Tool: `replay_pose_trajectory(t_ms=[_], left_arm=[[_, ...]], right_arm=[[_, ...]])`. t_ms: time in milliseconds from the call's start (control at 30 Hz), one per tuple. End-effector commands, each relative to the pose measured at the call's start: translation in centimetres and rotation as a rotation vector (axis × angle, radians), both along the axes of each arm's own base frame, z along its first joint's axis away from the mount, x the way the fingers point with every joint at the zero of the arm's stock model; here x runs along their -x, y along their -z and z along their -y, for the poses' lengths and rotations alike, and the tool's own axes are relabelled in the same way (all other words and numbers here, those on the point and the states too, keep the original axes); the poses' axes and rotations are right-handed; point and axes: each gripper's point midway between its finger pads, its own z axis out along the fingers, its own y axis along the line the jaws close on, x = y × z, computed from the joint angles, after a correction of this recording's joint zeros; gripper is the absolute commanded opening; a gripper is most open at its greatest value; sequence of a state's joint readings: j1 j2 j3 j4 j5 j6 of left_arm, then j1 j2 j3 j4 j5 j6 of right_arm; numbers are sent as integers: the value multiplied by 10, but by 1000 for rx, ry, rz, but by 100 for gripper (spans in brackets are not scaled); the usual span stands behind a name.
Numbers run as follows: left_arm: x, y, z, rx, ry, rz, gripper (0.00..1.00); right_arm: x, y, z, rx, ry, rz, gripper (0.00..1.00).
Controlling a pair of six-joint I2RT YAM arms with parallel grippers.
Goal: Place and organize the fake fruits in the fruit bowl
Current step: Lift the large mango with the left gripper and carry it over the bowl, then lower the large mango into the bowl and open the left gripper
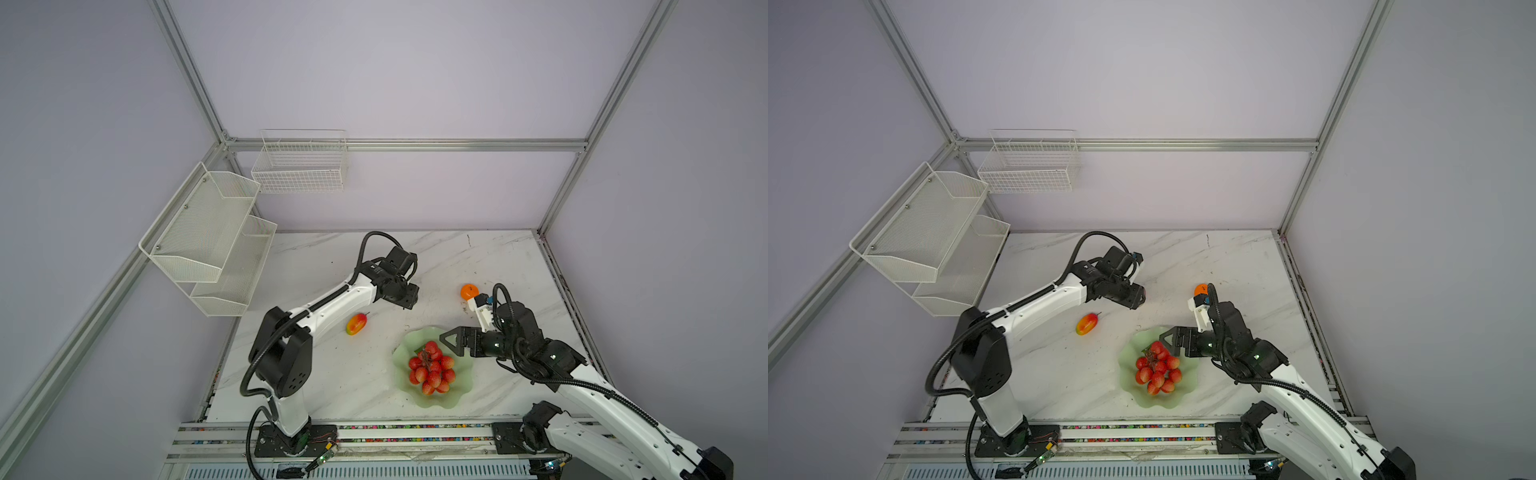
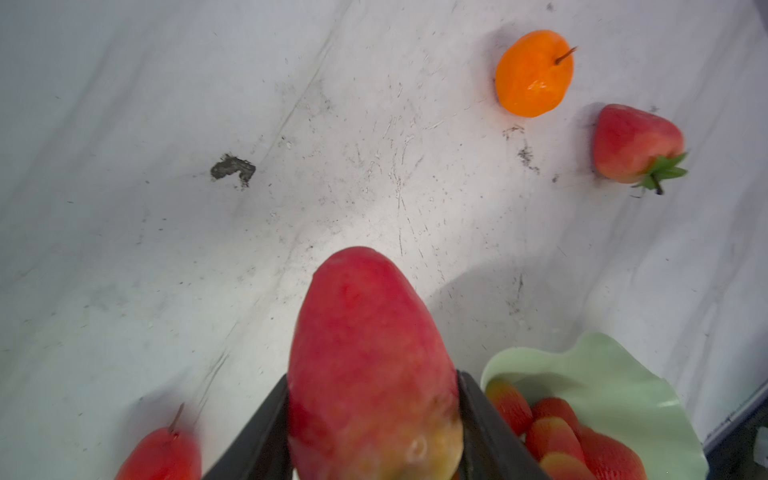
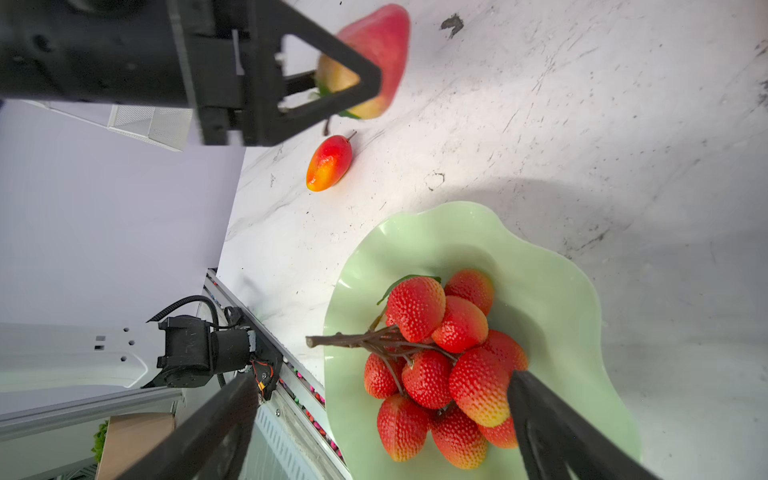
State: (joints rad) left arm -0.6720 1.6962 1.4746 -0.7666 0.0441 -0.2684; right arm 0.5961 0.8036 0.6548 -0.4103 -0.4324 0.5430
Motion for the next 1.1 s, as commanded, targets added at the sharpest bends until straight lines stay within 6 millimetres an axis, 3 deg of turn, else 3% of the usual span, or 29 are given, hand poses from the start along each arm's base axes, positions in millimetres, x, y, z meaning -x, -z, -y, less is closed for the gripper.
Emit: replay_pose_trajectory(t_ms=[0, 167, 333, 633, 833, 1067], left_arm=[[50, -5, -28, -38, 69, -78, 48], [115, -13, -35, -13, 228, -176, 47], [161, 8, -26, -72, 382, -270, 47], [158, 27, -3, -100, 416, -266, 47], [154, 45, -1, -161, 453, -267, 48], [155, 56, 3, -199, 498, -276, 50]], right_arm=[[14, 8, 2, 1, -39, -18, 97], [20, 13, -2, -21, -73, -29, 97], [19, 9, -3, -34, -74, -9, 97], [27, 6, 14, -26, -2, -16, 97], [24, 21, 34, 33, 126, -61, 97], [21, 16, 30, -14, 135, -60, 97]])
